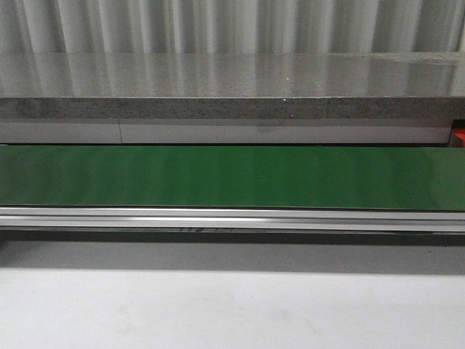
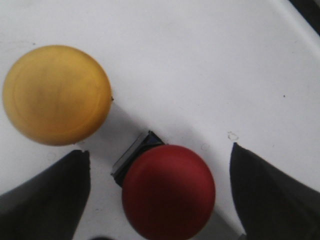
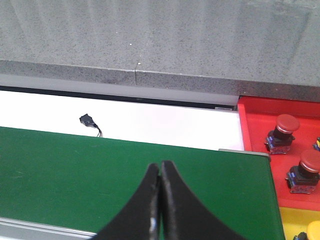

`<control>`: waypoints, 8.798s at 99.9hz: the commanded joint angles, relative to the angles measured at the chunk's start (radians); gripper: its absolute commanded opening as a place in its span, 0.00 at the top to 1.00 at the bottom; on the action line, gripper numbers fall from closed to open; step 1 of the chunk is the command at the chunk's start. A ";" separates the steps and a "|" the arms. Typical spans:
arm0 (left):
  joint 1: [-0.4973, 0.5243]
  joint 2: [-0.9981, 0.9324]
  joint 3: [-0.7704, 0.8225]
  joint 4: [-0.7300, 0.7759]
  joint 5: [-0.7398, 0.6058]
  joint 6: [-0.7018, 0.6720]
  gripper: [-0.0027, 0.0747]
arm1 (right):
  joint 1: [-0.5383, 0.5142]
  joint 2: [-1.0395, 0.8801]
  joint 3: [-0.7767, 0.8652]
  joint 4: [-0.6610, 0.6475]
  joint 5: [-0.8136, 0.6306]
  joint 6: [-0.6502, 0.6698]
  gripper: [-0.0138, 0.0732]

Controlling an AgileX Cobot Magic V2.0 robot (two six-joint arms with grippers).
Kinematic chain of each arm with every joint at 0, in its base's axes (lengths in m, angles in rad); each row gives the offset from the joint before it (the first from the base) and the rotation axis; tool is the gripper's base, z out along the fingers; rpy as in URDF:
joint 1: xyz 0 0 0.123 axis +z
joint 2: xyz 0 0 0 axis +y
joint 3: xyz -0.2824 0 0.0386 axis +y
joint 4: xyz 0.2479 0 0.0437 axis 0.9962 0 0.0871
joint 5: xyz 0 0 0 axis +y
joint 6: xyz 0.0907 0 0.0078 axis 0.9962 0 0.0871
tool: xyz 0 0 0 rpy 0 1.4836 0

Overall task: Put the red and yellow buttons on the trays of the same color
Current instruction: 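Place the red button on the belt and open the left gripper, then grasp the last yellow button from the cluster with the left gripper, then set the yellow button on the belt and open the left gripper, then move the right gripper down toward the red button on the belt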

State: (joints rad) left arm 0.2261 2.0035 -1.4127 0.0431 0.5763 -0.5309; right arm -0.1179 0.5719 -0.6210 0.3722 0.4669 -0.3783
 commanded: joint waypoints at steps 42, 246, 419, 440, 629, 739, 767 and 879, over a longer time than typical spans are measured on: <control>-0.032 -0.159 -0.112 -0.002 0.079 0.157 0.99 | 0.004 0.000 -0.028 0.011 -0.066 -0.007 0.92; -0.218 -0.600 0.276 0.041 -0.026 0.405 0.11 | 0.004 0.000 -0.028 0.011 -0.066 -0.007 0.92; 0.109 0.000 -0.181 0.065 -0.003 0.405 0.99 | 0.004 0.000 -0.028 0.011 -0.066 -0.007 0.92; 0.107 -0.168 -0.181 0.063 0.069 0.405 0.99 | 0.004 0.000 -0.028 0.011 -0.066 -0.007 0.92; -0.222 -0.428 0.311 0.063 -0.104 0.457 0.21 | 0.004 0.000 -0.028 0.011 -0.065 -0.007 0.92; -0.410 -1.380 0.702 0.044 -0.081 0.455 0.36 | 0.004 0.000 -0.028 0.011 -0.065 -0.007 0.92; -0.410 -1.526 0.824 0.021 -0.095 0.451 0.97 | 0.004 0.000 -0.028 0.012 -0.066 -0.007 0.92; -0.410 -1.528 0.826 0.012 -0.088 0.451 0.99 | 0.087 0.131 -0.068 0.096 -0.021 -0.069 0.11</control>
State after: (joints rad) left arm -0.1741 0.4720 -0.5586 0.0640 0.5628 -0.0748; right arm -0.0747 0.6361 -0.6322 0.4363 0.4935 -0.4063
